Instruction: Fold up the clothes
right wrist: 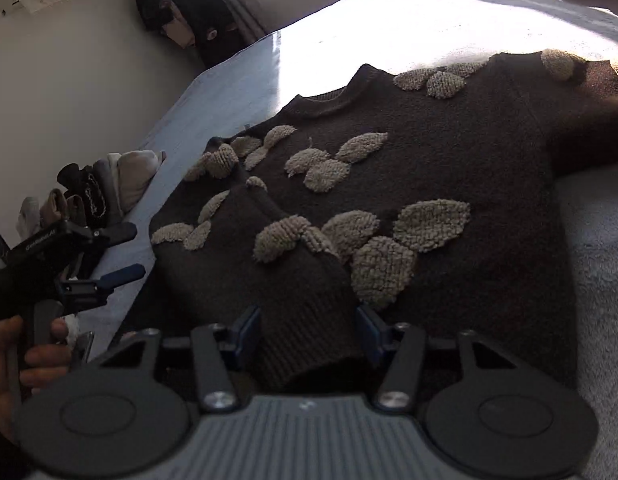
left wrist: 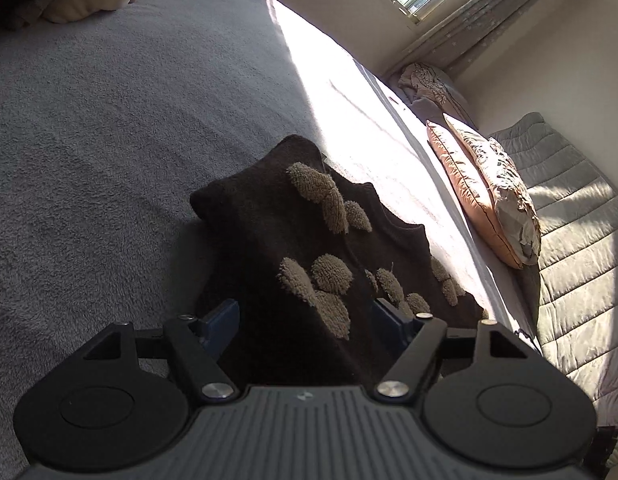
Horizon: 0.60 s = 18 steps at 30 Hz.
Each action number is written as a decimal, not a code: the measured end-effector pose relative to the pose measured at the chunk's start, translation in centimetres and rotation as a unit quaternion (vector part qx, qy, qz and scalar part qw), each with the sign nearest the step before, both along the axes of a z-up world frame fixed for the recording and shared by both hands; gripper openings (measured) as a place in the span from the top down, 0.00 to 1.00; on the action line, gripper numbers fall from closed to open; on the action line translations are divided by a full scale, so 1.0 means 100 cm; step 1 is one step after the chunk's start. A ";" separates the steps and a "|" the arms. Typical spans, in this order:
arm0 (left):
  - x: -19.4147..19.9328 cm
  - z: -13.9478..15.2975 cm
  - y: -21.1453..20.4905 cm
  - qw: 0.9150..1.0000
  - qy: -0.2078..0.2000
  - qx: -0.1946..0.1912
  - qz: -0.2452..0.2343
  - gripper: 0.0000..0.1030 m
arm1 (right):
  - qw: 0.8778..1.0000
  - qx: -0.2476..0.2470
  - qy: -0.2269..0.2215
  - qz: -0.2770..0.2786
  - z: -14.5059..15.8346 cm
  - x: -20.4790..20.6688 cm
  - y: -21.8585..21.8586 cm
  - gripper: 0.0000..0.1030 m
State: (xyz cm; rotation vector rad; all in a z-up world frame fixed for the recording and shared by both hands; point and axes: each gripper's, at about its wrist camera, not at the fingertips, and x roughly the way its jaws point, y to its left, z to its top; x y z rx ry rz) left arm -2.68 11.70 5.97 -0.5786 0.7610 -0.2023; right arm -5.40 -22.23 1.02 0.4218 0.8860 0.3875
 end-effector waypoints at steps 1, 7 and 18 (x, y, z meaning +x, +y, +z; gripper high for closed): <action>0.000 -0.002 0.001 1.000 0.005 -0.008 0.000 0.27 | 1.000 -0.004 -0.001 0.000 0.000 0.000 0.002 0.52; 0.004 -0.011 0.013 0.997 0.022 -0.075 0.002 0.27 | 0.998 -0.032 -0.054 -0.013 0.014 0.004 0.003 0.90; 0.027 -0.017 0.019 0.986 0.029 -0.161 0.024 0.27 | 0.980 0.034 -0.160 -0.115 0.070 -0.020 -0.069 0.89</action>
